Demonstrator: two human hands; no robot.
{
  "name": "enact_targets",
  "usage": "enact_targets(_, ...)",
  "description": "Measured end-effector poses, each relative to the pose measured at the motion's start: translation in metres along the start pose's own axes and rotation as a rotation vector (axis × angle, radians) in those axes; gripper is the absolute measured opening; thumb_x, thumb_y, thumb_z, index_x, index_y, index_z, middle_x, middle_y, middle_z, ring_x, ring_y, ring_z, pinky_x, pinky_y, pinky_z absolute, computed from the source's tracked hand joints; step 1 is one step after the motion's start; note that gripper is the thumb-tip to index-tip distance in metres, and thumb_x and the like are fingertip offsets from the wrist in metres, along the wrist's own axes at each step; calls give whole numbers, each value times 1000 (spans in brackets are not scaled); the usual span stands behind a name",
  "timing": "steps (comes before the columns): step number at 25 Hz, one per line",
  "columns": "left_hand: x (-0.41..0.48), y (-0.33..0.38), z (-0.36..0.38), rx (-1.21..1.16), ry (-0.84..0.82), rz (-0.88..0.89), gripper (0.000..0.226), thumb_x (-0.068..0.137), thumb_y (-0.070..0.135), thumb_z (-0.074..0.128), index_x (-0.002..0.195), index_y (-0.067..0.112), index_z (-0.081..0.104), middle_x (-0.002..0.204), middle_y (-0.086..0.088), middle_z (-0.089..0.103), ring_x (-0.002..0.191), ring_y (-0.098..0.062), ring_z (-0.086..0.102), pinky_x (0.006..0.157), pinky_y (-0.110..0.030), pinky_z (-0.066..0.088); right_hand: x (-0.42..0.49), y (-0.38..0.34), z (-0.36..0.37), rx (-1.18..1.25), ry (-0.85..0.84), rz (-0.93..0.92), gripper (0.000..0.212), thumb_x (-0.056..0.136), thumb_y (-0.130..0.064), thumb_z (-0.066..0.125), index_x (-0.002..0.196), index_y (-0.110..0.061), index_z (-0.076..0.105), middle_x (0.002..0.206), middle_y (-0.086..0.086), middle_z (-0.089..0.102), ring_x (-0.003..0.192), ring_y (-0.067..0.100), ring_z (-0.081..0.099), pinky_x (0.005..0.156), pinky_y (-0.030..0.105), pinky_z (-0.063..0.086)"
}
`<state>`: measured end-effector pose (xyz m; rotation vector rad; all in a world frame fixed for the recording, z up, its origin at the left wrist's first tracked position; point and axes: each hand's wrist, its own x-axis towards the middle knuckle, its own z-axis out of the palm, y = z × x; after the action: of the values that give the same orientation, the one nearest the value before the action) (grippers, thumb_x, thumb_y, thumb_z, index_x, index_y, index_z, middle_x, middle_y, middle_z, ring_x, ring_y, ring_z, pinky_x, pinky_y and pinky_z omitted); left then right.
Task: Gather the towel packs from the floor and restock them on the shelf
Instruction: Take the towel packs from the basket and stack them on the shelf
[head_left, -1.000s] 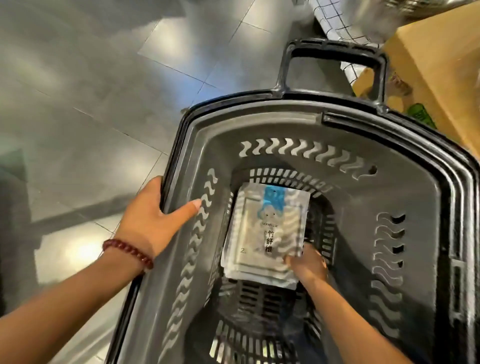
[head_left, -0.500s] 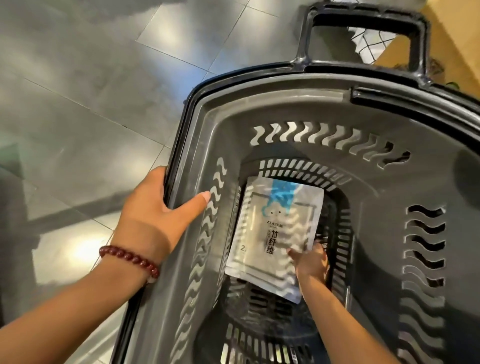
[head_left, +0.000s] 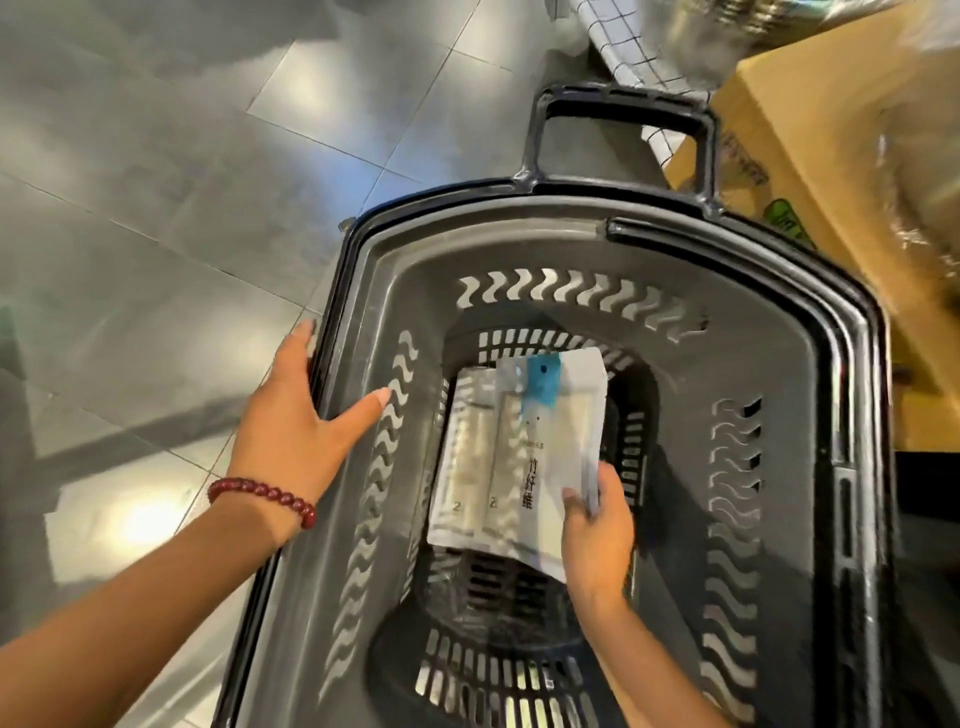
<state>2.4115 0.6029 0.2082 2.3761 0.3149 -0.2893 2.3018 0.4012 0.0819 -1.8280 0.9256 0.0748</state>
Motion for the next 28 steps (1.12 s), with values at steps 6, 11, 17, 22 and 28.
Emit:
enact_targets(6,-11,32,-20,-247,-2,98,108,56,62,74,145,24,27,145,7,39,130,1,38,109,-26,32,-45,-71,-77,467,43,-19,31,81,12,60,94,-16,64,77,-10,72,70,2,66,59,18,53)
enact_targets(11,-18,69,-27,-446,-324,-10,66,39,57,84,91,19,68,79,10,74,74,-5,70,58,-15,53,-68,-120,-85,748,-159,49,34,66,4,72,93,-17,68,87,8,72,78,21,69,67,31,57)
enact_targets(17,3,58,-43,-296,-122,-110,19,70,13,76,73,21,59,46,15,62,47,-1,63,40,-14,47,-27,-110,-27,604,-282,188,10,90,-3,55,95,-5,63,83,4,69,72,14,64,59,21,49)
enact_targets(22,17,28,-40,-189,-17,-114,20,68,17,78,72,23,59,60,11,65,48,1,61,49,-17,53,39,6,11,7,-206,424,14,79,-18,62,88,-13,53,92,10,61,85,26,58,74,32,44)
enact_targets(28,33,-3,-36,-252,-50,-98,62,42,49,85,95,20,72,86,6,75,77,-13,72,64,-27,58,68,68,44,-134,-278,516,89,57,-40,87,128,-3,49,126,16,55,115,34,54,90,39,44)
